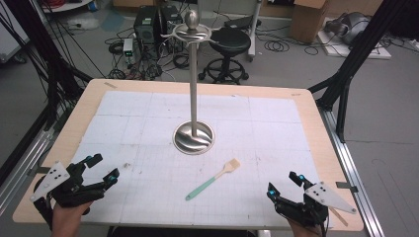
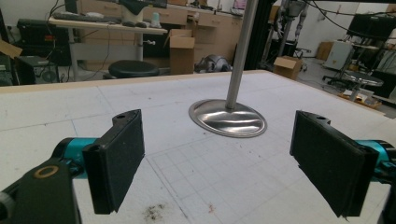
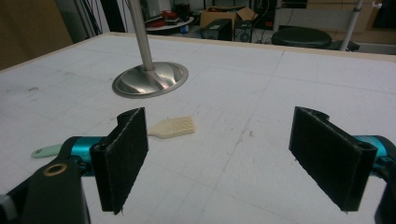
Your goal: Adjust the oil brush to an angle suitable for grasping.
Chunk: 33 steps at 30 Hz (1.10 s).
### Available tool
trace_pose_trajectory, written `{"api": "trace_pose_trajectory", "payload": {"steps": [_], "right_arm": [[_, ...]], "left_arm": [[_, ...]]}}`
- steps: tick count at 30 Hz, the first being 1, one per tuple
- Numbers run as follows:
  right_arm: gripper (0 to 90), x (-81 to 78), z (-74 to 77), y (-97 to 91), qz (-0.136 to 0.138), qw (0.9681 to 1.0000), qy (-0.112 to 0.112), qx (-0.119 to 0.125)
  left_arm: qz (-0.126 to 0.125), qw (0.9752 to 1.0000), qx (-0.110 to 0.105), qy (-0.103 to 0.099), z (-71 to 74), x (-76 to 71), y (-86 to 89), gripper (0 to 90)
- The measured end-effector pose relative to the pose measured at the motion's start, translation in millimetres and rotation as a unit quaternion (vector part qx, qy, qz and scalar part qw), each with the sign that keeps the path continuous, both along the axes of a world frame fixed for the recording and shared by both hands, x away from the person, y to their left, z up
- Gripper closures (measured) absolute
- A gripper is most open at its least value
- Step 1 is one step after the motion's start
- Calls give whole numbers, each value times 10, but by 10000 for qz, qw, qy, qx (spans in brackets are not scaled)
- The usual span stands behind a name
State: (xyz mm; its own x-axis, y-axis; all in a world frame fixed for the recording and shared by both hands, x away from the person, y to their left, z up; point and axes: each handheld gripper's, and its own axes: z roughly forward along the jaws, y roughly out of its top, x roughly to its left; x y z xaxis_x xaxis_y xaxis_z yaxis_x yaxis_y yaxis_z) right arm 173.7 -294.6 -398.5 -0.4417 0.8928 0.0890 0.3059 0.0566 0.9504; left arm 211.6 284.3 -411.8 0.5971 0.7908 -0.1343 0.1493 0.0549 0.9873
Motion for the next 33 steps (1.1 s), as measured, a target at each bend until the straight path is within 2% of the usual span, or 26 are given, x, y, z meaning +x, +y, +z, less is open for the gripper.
{"api": "trace_pose_trajectory", "payload": {"steps": [11, 15, 19, 20, 21, 22, 23, 24, 25, 28, 30, 33], "right_arm": [[188, 2, -42, -19, 12, 10000, 83, 23], [190, -5, -34, 38, 65, 9999, 89, 66], [259, 24, -23, 192, 349, 9993, 112, 21], [259, 24, -23, 192, 349, 9993, 112, 21], [283, 48, -24, 304, 509, 9986, 120, -53], [283, 48, -24, 304, 509, 9986, 120, -53], [339, 72, -33, 428, 713, 9973, 179, -61], [339, 72, -33, 428, 713, 9973, 179, -61], [397, 106, -50, 544, 941, 9952, 210, -139], [564, 156, -71, 689, 1313, 9908, 295, -165], [681, 177, -81, 774, 1457, 9886, 344, -173], [830, 215, -109, 886, 1604, 9855, 543, -142]], "left_arm": [[9, 10000, -32, 64, -25, 41, -2, 182], [-12, 10000, -31, 42, -21, 49, -19, 183], [-65, 10000, 18, 25, -18, 36, -25, 185], [-65, 10000, 18, 25, -18, 36, -25, 185], [-61, 10000, 6, 25, -18, 29, -17, 185], [-61, 10000, 6, 25, -18, 29, -17, 185], [-35, 10000, -4, 39, -20, 34, -4, 185], [-35, 10000, -4, 39, -20, 34, -4, 185], [-25, 10000, -30, 54, -25, 46, 6, 186], [-25, 10000, -20, 81, -32, 54, 11, 187], [-27, 10000, -9, 86, -35, 55, 8, 189], [-53, 9999, 18, 103, -39, 58, 3, 192]]}}
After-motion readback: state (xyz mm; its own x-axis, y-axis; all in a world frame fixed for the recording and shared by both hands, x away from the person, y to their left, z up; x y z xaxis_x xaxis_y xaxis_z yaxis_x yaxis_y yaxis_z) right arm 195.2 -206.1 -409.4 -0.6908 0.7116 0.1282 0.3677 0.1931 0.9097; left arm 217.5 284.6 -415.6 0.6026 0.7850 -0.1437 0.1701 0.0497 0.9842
